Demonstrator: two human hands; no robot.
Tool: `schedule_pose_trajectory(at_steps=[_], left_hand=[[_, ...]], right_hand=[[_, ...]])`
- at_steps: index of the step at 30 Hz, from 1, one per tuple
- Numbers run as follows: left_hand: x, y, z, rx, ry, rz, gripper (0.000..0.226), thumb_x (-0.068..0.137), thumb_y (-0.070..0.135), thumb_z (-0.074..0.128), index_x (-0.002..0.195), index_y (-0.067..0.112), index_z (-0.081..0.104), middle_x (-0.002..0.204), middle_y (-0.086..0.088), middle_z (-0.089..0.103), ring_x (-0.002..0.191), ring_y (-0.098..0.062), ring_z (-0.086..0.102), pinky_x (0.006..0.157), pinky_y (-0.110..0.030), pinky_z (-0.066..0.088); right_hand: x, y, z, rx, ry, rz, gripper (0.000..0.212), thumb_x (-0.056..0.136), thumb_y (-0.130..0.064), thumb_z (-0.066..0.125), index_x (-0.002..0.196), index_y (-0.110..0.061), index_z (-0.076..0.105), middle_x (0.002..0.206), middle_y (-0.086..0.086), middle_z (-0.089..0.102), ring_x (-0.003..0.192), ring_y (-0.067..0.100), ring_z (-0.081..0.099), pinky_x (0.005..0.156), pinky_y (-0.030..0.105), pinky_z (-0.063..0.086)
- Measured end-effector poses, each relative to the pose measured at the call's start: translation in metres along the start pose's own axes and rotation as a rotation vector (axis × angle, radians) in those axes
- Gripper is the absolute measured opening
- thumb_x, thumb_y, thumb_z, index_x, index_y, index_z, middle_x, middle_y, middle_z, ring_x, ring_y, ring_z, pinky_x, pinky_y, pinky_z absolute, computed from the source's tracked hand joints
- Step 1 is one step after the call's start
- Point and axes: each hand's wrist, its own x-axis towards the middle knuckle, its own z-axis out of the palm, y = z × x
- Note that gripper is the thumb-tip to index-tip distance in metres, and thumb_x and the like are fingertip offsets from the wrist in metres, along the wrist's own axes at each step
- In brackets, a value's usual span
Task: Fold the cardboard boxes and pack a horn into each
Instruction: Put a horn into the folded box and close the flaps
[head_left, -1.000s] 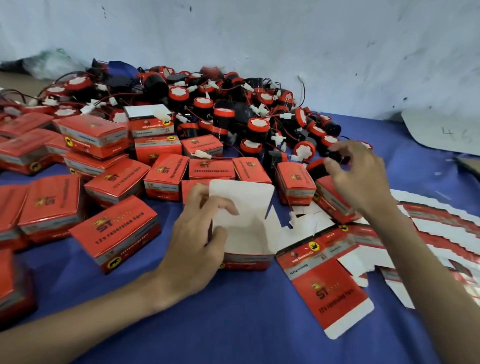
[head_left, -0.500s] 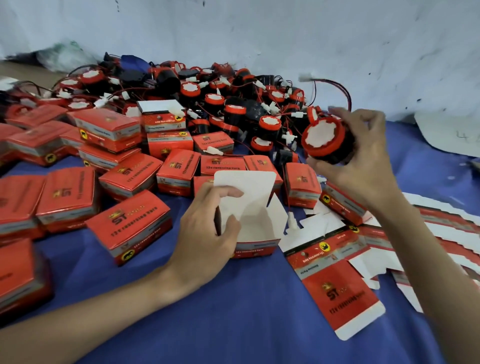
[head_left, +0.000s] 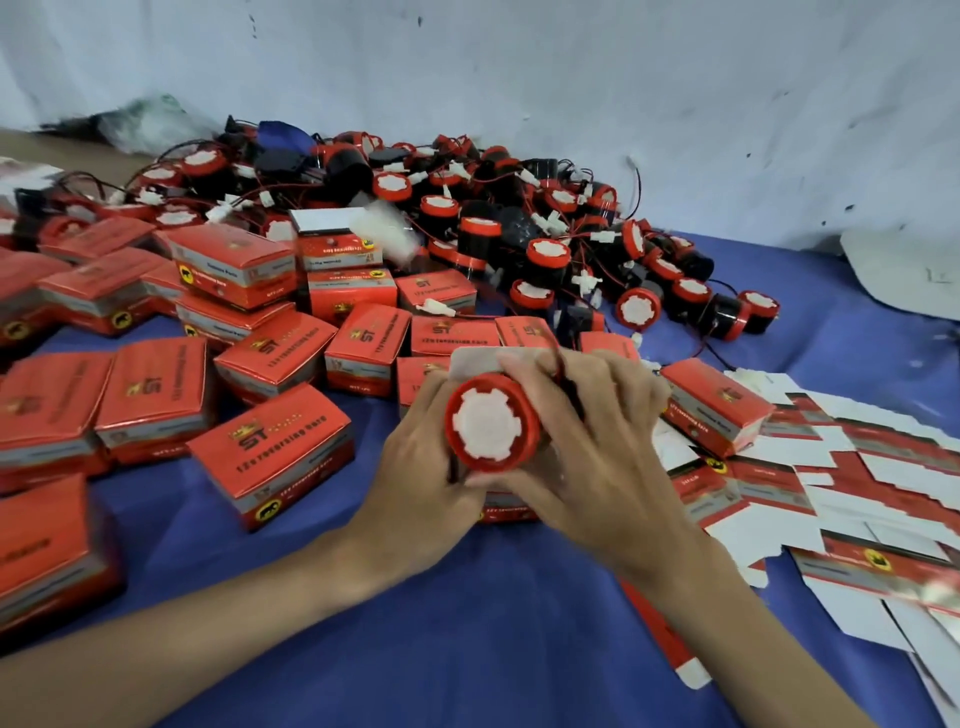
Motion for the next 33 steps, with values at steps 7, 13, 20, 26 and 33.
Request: schedule_pose_trajectory(at_steps=[7,13,20,26,33], left_hand=[[0.001,-0.001,-0.006,-0.116,-0.022,-0.114,0.056,0.069,0.002,0.057,0.118,0.028,0.051,0.116,0.008,0.054,0.114,-0.007,0.052,0.094,-0.021,0.043],[-0.003,0.004,-0.009,-0.121,-0.077,-0.088,0.046,0.082,0.040,0.042,0.124,0.023,0.053,0.108,0.002,0.051,0.093,-0.017,0.053,0.083,-0.028,0.043],[-0.002,0.003,-0.001,-0.053,-0.037,-0.115,0.038,0.084,0.027,0.065,0.115,0.036,0.047,0.098,-0.009,0.057,0.085,-0.028,0.059,0.079,-0.043,0.049],[0.000,0.000,0.004,-0.160,-0.034,-0.180,0.045,0.082,0.015,0.075,0.110,0.031,0.043,0.102,0.011,0.060,0.095,-0.010,0.062,0.078,-0.026,0.053],[0.005,0.005,0.004,-0.105,-0.025,-0.140,0.047,0.079,0.013,0.075,0.111,0.027,0.044,0.102,0.020,0.065,0.098,0.002,0.061,0.082,-0.019,0.049]], right_hand=[[-0.002,0.018,-0.001,0.158,-0.127,0.020,0.057,0.079,-0.045,0.066,0.115,-0.001,0.063,0.102,0.007,0.062,0.099,0.019,0.050,0.092,0.036,0.042],[-0.005,0.029,-0.010,0.080,-0.348,0.029,0.046,0.085,-0.053,0.048,0.107,-0.019,0.072,0.090,-0.013,0.063,0.108,0.015,0.050,0.098,0.045,0.021],[0.000,0.015,-0.010,0.156,-0.157,0.078,0.022,0.086,-0.020,0.063,0.108,-0.023,0.066,0.095,-0.016,0.064,0.094,0.008,0.060,0.095,0.041,0.030],[0.004,0.004,-0.004,0.068,0.108,0.112,0.024,0.081,0.006,0.061,0.101,-0.007,0.065,0.086,0.001,0.066,0.078,0.023,0.057,0.076,0.035,0.043],[0.008,-0.004,-0.007,0.063,0.004,0.288,0.030,0.082,-0.020,0.071,0.104,-0.005,0.057,0.089,0.004,0.054,0.064,0.016,0.054,0.051,0.023,0.043]])
